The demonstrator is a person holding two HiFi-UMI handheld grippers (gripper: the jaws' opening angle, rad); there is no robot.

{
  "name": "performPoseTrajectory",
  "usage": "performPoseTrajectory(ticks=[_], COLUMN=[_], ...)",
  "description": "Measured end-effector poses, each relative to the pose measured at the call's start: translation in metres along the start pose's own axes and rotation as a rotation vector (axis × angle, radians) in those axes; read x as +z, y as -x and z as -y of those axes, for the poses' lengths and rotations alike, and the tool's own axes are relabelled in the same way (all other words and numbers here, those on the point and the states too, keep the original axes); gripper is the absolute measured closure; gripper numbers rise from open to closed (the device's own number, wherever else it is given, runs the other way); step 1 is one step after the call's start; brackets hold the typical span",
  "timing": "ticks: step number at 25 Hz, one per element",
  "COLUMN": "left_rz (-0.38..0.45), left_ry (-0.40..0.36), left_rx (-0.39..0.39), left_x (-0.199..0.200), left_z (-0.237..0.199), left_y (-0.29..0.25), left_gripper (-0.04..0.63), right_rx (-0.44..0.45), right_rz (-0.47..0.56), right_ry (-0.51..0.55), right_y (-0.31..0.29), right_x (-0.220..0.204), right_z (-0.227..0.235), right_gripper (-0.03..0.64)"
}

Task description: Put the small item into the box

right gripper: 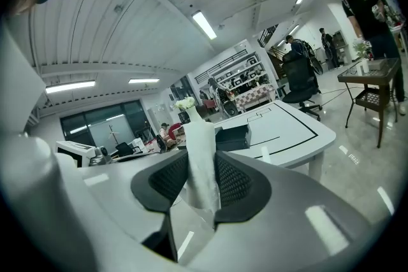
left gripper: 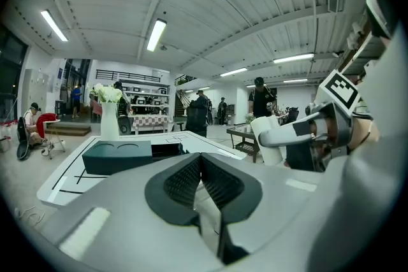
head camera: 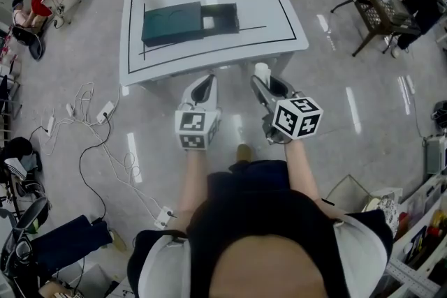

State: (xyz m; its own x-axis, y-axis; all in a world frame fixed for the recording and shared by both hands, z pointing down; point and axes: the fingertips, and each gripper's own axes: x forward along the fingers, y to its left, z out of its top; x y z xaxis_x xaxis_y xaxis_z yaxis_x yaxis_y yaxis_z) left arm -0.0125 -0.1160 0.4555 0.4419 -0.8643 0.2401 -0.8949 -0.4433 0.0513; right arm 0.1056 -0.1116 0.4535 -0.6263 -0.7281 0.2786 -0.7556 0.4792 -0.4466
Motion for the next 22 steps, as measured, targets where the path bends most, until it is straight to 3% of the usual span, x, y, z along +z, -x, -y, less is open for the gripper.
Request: performPoseTrajectory(ticks=[9,22], left_rz=[0.004,-0.026], left_ry=[-0.003,-0.013], left_rx=[0.049,0.055], left_x=[0.003,-0.004], left_z=[-0.005,0.008], left_y=[-0.015,-0.004], left_gripper=[0.586,0.586], right_rx=[0.042,0.083], right_rz=[-0.006,-0.026], right_ry=[0.007,-0.014], right_y=[-0.014,-0.012], right_x=[0.011,0.001], right_z=[0.015,0.008], right_gripper=[0.488,0.488])
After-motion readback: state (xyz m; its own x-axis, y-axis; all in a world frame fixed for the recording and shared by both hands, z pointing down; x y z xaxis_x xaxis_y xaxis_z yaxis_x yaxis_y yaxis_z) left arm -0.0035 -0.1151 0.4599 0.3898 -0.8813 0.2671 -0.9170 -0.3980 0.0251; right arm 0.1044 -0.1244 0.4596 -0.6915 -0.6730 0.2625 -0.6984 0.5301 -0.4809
